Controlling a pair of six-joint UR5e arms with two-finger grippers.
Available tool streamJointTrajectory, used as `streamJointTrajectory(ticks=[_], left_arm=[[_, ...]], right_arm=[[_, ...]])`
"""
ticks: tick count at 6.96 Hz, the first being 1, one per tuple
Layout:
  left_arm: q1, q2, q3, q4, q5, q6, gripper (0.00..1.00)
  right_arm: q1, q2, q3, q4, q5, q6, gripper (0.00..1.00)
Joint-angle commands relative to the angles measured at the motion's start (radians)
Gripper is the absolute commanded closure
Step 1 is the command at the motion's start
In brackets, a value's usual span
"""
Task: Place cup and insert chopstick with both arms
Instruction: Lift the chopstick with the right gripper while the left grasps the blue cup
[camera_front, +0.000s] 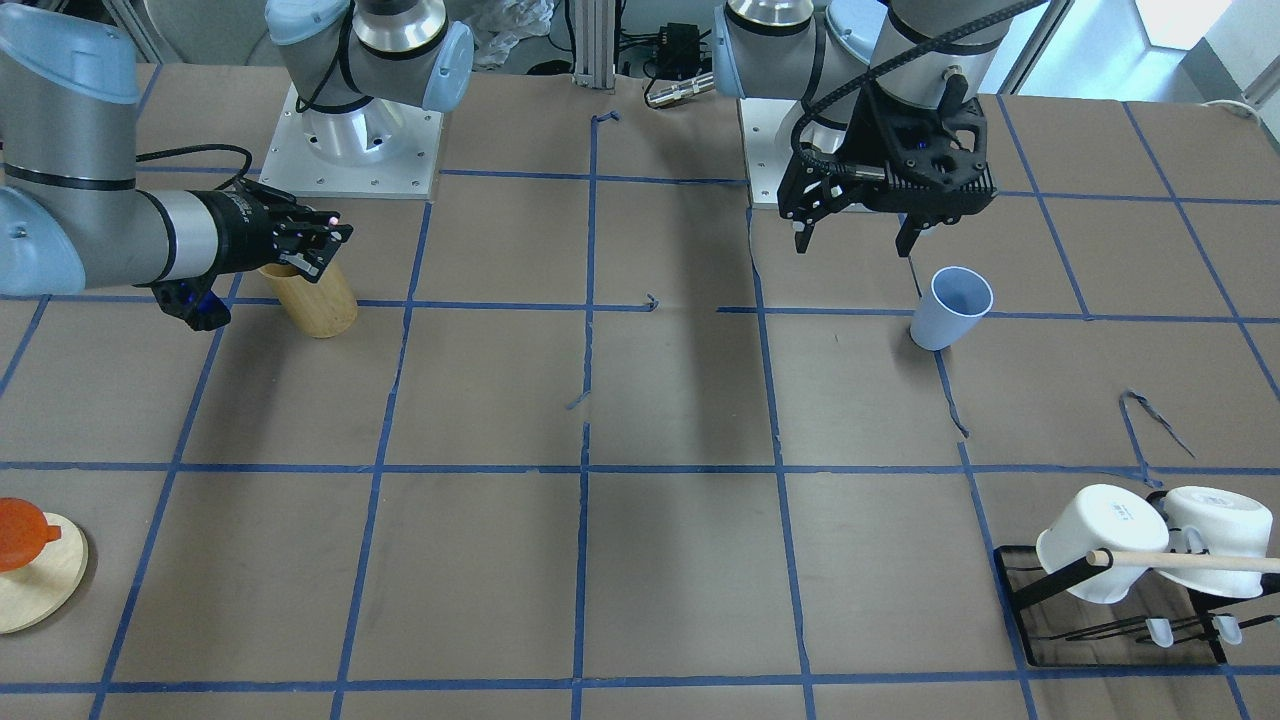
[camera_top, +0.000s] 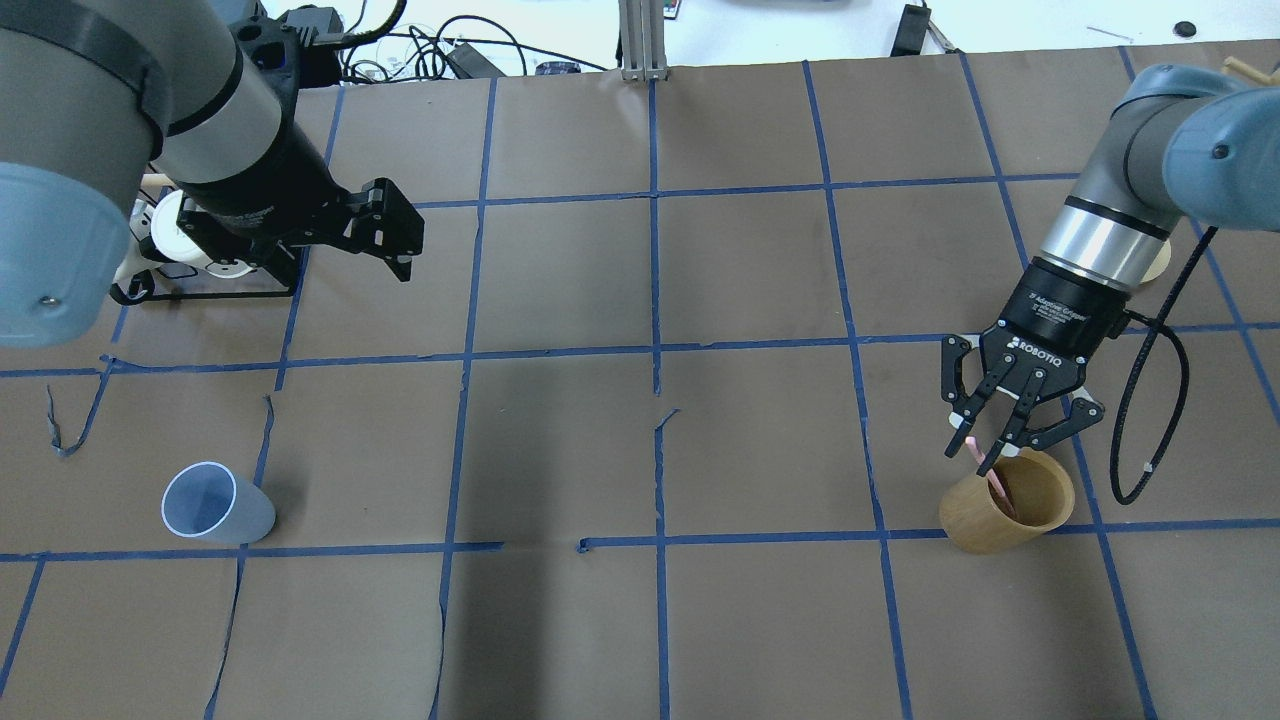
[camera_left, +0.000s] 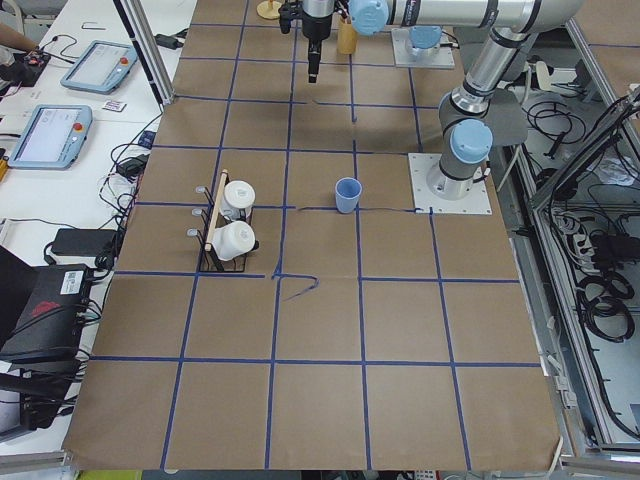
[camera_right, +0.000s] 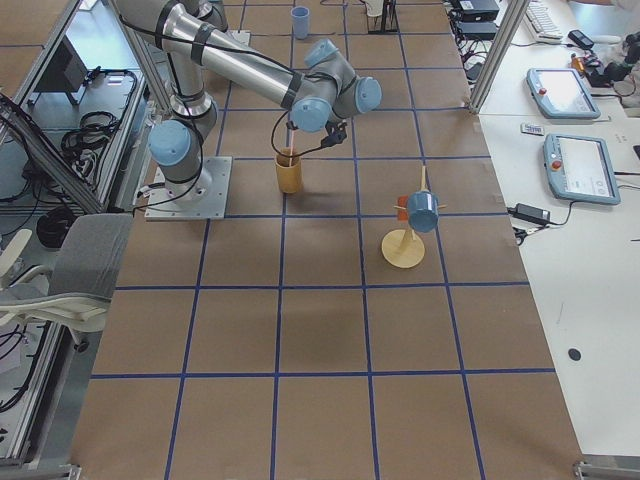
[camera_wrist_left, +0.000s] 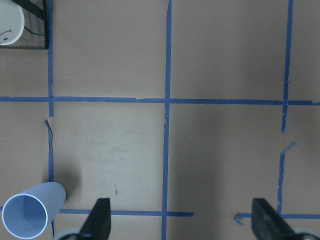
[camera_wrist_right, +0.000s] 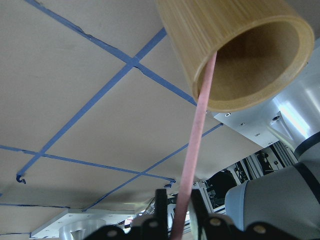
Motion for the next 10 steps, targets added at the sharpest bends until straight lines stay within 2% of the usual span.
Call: streamJointTrajectory(ticks=[1,3,5,6,7,9,10], left_arm=[[0.15,-0.001,-0.084,-0.001,0.003,0.161,0.0],[0.305,0.002,-0.243,0.066,0.055,0.303,0.0],[0.336,0.014,-0.402,0.187,0.073,0.303,0.0],[0.365,0.013,-0.479,0.278,0.12,0.317,0.0],[0.402,0.013,-0.537,0.35,0.127,0.38,0.0],[0.431,-0.001,-0.553,0.361,0.132,0.404,0.0],[0.448,-0.004,-0.555,0.361,0.13,0.404,0.2]], right_arm=[[-0.006,-0.001,-0.005,0.011,0.0,0.001,0.89],[-0.067,-0.009,-0.025,0.058,0.0,0.001,0.93],[-0.07,-0.012,-0.09,0.151,0.003,0.001,0.93],[-0.07,-0.011,-0.126,0.196,0.038,0.001,0.93],[-0.072,-0.006,-0.128,0.216,0.105,0.001,0.93],[-0.073,-0.008,-0.149,0.269,0.121,0.001,0.93],[-0.075,-0.012,-0.186,0.32,0.123,0.001,0.95]])
